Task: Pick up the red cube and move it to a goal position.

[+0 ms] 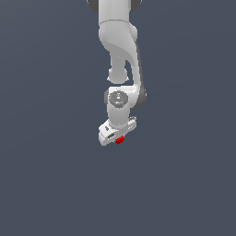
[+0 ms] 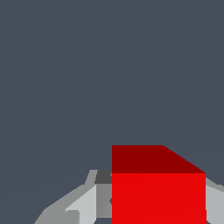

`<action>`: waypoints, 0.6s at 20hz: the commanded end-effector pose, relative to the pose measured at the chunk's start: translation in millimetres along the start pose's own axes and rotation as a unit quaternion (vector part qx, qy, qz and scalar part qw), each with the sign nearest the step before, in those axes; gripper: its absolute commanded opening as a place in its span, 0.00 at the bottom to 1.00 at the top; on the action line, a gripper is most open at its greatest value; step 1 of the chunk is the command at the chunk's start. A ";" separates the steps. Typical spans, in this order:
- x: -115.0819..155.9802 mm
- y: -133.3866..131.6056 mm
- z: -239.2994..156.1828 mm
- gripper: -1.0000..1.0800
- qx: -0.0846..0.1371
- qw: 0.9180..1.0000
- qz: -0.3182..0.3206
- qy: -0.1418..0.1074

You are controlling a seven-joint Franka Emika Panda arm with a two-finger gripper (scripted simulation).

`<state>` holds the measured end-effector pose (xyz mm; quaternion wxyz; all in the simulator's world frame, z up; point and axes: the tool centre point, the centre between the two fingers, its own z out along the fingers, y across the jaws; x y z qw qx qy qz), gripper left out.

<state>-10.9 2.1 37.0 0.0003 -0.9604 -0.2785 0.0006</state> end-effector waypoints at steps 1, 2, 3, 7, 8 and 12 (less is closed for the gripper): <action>-2.4 -1.8 -11.6 0.00 -0.001 1.000 0.000 0.001; -3.9 -2.8 -17.0 0.00 -0.001 1.000 0.000 0.001; -5.5 -3.9 -23.0 0.00 -0.001 1.000 0.000 0.001; -12.9 -9.3 -52.0 0.00 -0.001 1.000 0.000 0.000; -15.0 -10.8 -60.6 0.00 -0.001 1.000 0.000 0.000; -23.3 -16.6 -94.5 0.00 -0.001 1.000 0.000 0.000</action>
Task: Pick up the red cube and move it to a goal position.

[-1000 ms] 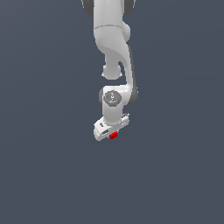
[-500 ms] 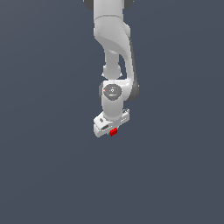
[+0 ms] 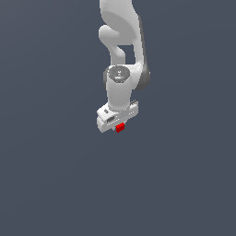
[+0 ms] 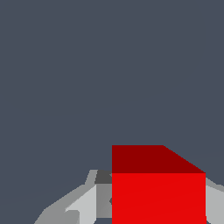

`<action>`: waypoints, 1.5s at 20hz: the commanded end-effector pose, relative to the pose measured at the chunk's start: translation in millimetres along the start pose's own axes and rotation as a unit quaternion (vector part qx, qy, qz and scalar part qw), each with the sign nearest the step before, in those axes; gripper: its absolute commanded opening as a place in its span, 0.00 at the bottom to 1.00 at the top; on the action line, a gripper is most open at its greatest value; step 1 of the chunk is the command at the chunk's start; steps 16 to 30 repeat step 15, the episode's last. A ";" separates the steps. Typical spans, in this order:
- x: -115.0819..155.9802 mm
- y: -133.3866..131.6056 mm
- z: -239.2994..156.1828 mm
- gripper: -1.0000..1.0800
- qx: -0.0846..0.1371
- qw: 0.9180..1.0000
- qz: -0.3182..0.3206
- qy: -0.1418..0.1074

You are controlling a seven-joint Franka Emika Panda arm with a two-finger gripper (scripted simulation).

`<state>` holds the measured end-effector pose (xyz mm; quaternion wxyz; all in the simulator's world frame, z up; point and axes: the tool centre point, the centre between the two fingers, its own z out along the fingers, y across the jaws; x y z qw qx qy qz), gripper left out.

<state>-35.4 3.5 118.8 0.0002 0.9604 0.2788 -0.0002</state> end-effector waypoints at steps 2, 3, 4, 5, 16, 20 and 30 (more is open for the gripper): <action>-6.5 -4.7 -27.2 0.00 0.000 1.000 0.000 0.000; -8.0 -5.8 -33.8 0.00 0.000 1.000 0.000 0.000; -9.3 -6.7 -39.9 0.00 0.000 1.000 0.000 0.000; -10.5 -7.6 -45.5 0.00 0.000 1.000 0.000 0.000; -15.5 -11.8 -73.7 0.00 0.000 1.000 0.000 0.000; -15.5 -11.8 -73.7 0.00 0.000 1.000 0.000 0.000; -15.5 -11.8 -73.7 0.00 0.000 1.000 0.000 0.000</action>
